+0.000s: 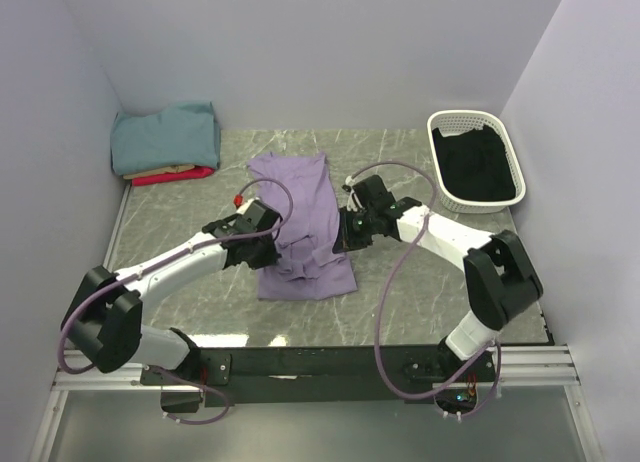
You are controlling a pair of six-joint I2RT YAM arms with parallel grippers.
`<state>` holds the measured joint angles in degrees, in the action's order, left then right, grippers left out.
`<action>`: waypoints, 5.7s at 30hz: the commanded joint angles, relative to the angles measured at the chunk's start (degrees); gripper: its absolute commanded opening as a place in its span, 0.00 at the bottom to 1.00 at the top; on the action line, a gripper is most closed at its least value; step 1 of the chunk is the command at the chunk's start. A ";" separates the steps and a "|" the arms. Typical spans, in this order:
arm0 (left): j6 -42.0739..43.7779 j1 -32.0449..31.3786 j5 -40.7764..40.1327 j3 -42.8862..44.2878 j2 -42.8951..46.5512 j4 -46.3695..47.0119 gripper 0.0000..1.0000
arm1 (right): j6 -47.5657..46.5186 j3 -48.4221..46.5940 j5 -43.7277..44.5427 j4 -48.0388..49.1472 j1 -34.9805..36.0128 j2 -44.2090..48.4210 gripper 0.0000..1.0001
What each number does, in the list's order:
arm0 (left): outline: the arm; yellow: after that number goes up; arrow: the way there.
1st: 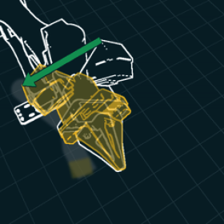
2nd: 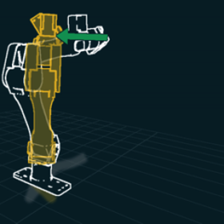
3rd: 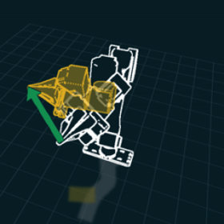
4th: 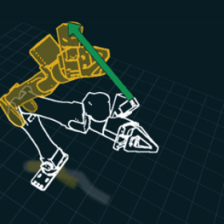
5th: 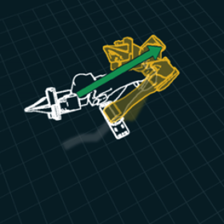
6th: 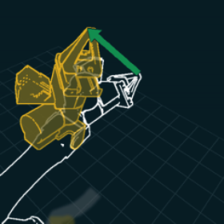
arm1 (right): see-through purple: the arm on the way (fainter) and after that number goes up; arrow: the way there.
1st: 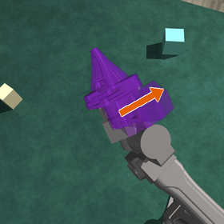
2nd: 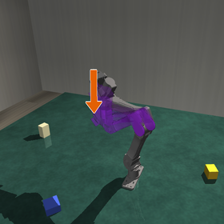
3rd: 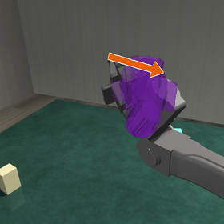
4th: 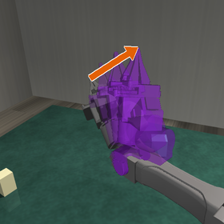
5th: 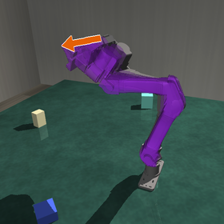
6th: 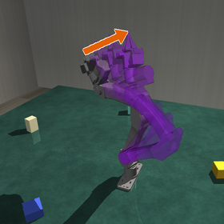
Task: Fold and stack the t-shirts
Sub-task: Fold the tshirt
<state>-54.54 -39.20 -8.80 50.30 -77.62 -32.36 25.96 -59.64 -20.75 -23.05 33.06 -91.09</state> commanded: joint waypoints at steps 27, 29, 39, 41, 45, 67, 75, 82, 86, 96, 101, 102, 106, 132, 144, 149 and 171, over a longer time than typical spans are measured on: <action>12.09 16.17 0.56 11.48 -18.44 12.06 0.50 | -2.58 -23.59 -0.27 0.11 -10.56 -23.08 0.48; 12.36 16.61 -0.78 12.35 -17.48 12.41 0.78 | -3.10 -23.42 1.85 0.37 -11.43 -22.30 0.46; 14.55 17.32 2.46 15.53 -13.71 10.48 0.99 | -3.19 -15.17 -4.47 2.13 -11.61 -7.97 0.47; 15.17 17.32 3.61 14.83 -12.21 9.69 0.99 | -2.84 -13.06 -6.65 2.22 -11.61 -5.95 0.48; 16.49 17.32 4.14 13.68 -8.87 6.70 0.99 | -2.40 -10.50 -9.21 2.92 -10.91 -4.01 0.48; 8.06 16.17 7.15 -4.25 -4.11 24.08 0.99 | -1.69 -8.04 -8.87 2.83 -3.00 -3.75 0.48; 5.59 15.38 0.37 -6.96 -4.73 29.54 1.00 | -2.05 -7.95 -8.60 2.39 -3.09 -4.36 0.48; 4.01 13.89 -1.30 -9.79 -6.22 34.73 0.99 | -1.87 -7.34 -8.60 3.01 -3.09 -4.97 0.48; 3.57 13.01 -2.54 -9.79 -6.84 36.66 0.99 | -1.96 -6.98 -8.52 3.19 -3.00 -5.06 0.48; 3.74 12.83 -5.61 -6.19 -7.98 36.23 0.94 | -2.22 -6.02 -8.25 3.62 -3.09 -5.24 0.48; 4.71 12.92 -6.49 -4.52 -7.80 36.31 0.94 | -2.05 -5.23 -8.43 4.06 -3.09 -5.76 0.48; 4.80 12.83 -6.50 -3.82 -7.98 36.31 0.94 | -1.96 -5.14 -8.51 4.15 -3.09 -5.85 0.48; 5.06 12.83 -6.32 -1.88 -9.21 36.49 0.94 | -2.05 -4.88 -8.43 4.15 -3.09 -5.77 0.48; 6.82 12.92 -7.11 2.79 -7.38 30.43 0.86 | -2.58 -4.87 -7.72 3.89 -3.00 -7.44 0.49; 1.64 12.92 -6.76 -5.74 -3.94 29.99 0.83 | -2.58 -4.08 -7.81 4.06 -3.09 -6.73 0.49; 0.93 12.92 -6.14 -7.15 -4.46 31.66 0.82 | -2.58 -3.64 -7.99 4.33 -3.09 -6.91 0.49; 1.02 12.92 -7.55 -6.18 -5.87 32.63 0.15 | -2.66 -3.56 -7.99 4.33 -3.09 -7.70 0.49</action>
<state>-53.87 -26.13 -14.85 43.27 -84.73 -0.69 24.16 -63.24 -28.45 -20.14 29.91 -97.86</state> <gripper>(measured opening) 0.205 0.486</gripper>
